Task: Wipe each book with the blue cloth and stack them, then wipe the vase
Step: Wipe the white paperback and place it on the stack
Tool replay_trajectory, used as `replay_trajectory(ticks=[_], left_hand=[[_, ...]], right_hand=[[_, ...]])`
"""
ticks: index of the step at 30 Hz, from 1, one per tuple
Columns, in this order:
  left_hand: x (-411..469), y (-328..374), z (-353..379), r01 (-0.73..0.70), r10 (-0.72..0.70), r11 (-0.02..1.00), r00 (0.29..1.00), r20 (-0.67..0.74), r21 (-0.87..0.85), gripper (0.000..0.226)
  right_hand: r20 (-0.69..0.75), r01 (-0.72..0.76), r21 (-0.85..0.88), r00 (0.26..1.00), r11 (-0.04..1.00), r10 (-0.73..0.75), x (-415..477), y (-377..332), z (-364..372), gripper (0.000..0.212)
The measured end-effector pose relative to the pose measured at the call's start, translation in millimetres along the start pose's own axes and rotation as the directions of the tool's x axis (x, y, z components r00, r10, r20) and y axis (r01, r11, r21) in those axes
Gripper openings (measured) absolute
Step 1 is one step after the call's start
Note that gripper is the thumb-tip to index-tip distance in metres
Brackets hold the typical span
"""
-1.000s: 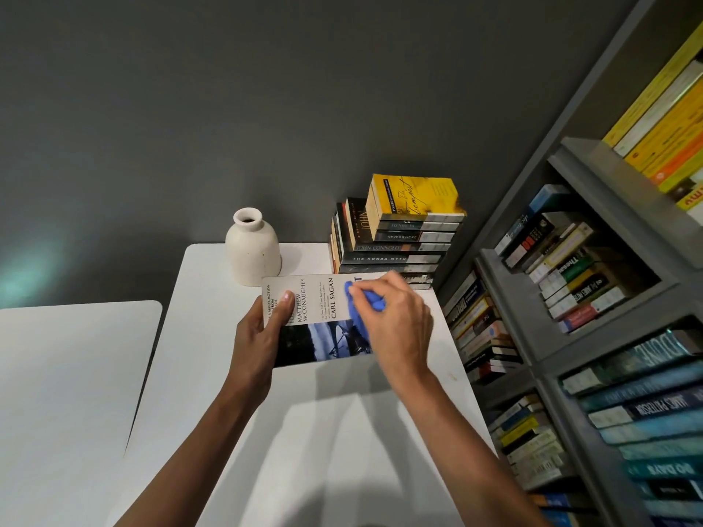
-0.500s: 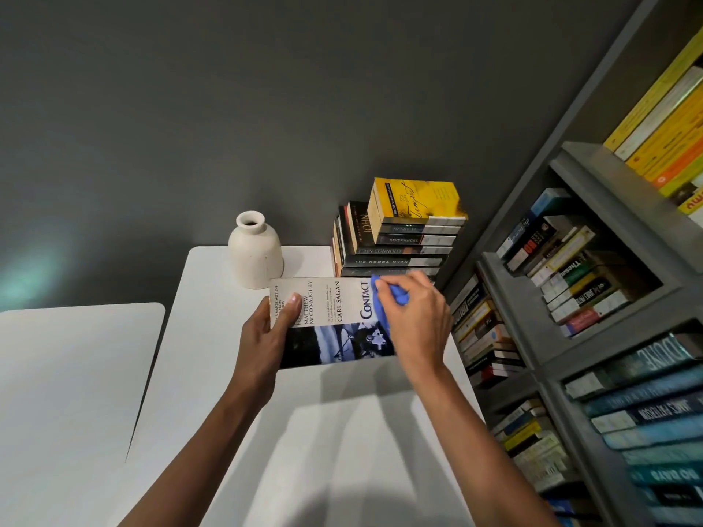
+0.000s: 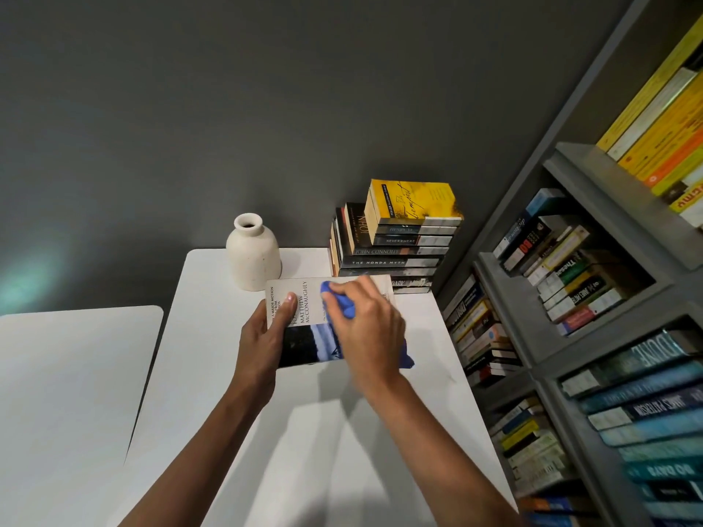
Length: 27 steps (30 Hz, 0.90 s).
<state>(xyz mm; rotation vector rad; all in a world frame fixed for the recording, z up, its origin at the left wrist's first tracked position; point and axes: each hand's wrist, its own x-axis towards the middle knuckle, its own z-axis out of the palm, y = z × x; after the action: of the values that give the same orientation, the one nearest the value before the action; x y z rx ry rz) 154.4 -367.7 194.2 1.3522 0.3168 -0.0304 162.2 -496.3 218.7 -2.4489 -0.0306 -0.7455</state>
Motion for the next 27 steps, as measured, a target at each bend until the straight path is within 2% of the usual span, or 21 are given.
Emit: replay_trajectory(ticks=[2,5,7,9,13,15,19,21,24,27], left_hand=[[-1,0,-1,0.002,-0.002,1.000,1.000,-0.007,-0.003,0.028],[-4,0,-4,0.004,-0.004,1.000,1.000,0.001,-0.005,0.031],[-4,2,-3,0.006,-0.006,1.000,1.000,0.006,-0.008,0.033],[-4,4,0,0.004,-0.004,1.000,1.000,0.004,-0.005,0.032],[-5,4,0,0.009,-0.009,1.000,1.000,-0.009,-0.017,0.032],[-6,3,-2,0.007,-0.007,1.000,1.000,-0.011,-0.009,0.035],[-7,4,1,0.003,-0.003,1.000,1.000,-0.010,-0.003,0.032],[-7,7,7,-0.001,0.001,1.000,1.000,-0.019,0.001,0.027],[-8,10,11,0.000,0.000,1.000,1.000,-0.005,-0.003,0.025],[-8,8,4,-0.023,0.023,1.000,1.000,-0.009,0.007,0.024]], right_hand=[[0.037,0.046,0.004,0.998,0.999,-0.046,-1,4,-5,0.013],[0.000,-0.080,-0.033,0.997,0.996,0.080,11,30,-19,0.012],[-0.046,-0.113,-0.038,0.993,0.993,0.111,16,34,-18,0.013],[-0.058,-0.059,-0.009,0.997,0.998,0.059,12,16,-12,0.013],[0.023,0.141,0.034,0.990,0.989,-0.142,-7,-4,-5,0.016],[0.025,0.105,0.032,0.994,0.994,-0.106,-3,12,-13,0.014],[-0.059,-0.029,-0.006,0.998,1.000,0.029,7,25,-15,0.011],[-0.053,0.012,0.013,0.999,1.000,-0.011,4,6,-8,0.012],[-0.001,0.151,0.048,0.989,0.987,-0.151,-11,-14,-2,0.017],[0.033,0.140,0.078,0.989,0.987,-0.143,-21,2,-12,0.017]])
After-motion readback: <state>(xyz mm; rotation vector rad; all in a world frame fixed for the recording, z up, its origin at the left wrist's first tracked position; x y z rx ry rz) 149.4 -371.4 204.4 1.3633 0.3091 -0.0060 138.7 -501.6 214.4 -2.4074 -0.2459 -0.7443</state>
